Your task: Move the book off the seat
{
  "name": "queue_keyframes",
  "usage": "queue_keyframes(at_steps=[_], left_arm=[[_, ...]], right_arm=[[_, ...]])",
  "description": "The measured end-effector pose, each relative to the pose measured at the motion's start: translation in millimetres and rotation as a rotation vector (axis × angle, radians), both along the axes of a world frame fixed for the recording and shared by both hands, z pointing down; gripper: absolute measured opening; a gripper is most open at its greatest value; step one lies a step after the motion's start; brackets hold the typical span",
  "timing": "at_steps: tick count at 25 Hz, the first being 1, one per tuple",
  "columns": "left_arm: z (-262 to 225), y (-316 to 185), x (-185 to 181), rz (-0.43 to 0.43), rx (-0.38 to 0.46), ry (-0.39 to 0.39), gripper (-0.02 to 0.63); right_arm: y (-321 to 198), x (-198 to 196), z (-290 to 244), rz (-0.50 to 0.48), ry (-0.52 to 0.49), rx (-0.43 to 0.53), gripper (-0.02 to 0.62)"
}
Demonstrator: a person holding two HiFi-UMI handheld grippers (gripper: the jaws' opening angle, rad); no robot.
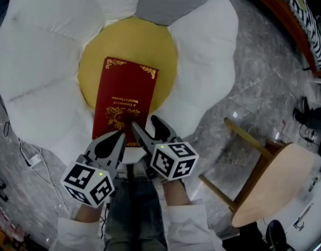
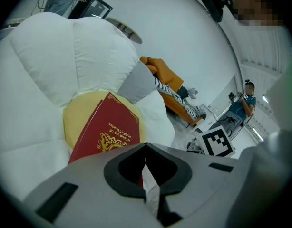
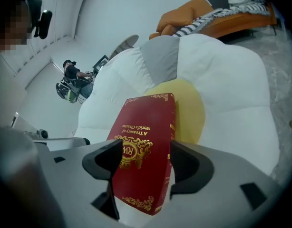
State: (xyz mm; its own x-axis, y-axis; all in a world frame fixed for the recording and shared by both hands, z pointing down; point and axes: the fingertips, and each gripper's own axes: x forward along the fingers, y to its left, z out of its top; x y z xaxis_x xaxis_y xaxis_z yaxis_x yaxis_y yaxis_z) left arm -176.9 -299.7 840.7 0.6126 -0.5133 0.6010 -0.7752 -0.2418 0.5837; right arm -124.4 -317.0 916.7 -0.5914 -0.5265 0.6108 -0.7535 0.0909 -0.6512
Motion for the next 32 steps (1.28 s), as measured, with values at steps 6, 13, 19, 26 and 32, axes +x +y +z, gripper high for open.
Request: queue_keyframes(at_steps=[6, 13, 19, 26, 32], left_arm=[[3.9, -0.9, -1.5, 0.007, 0.004, -0.005, 0.006], [14.6, 7.8, -8.9, -0.011, -0.022, -0.003, 0.006], [19.8, 13.3, -12.8, -0.031, -0.046, 0.017, 0.006], [25.9, 18.8, -10.2, -0.034, -0.061, 0.019, 0.006], [27.3, 17.8, -18.7, -0.030, -0.051, -0.001, 0.006]], right_arm=[[3.7, 4.5, 26.0, 0.075, -0.113, -0.088, 0.351], [9.0, -8.5, 42.3, 0.105, -0.320, -0.165, 0.371], [11.4, -18.9, 51.6, 0.022, -0.372, -0.188, 0.380], [28.2, -41.0, 59.9, -0.068, -0.385, -0.207, 0.383], [25.6, -43.2, 60.8, -0.080, -0.420, -0.226, 0.390]])
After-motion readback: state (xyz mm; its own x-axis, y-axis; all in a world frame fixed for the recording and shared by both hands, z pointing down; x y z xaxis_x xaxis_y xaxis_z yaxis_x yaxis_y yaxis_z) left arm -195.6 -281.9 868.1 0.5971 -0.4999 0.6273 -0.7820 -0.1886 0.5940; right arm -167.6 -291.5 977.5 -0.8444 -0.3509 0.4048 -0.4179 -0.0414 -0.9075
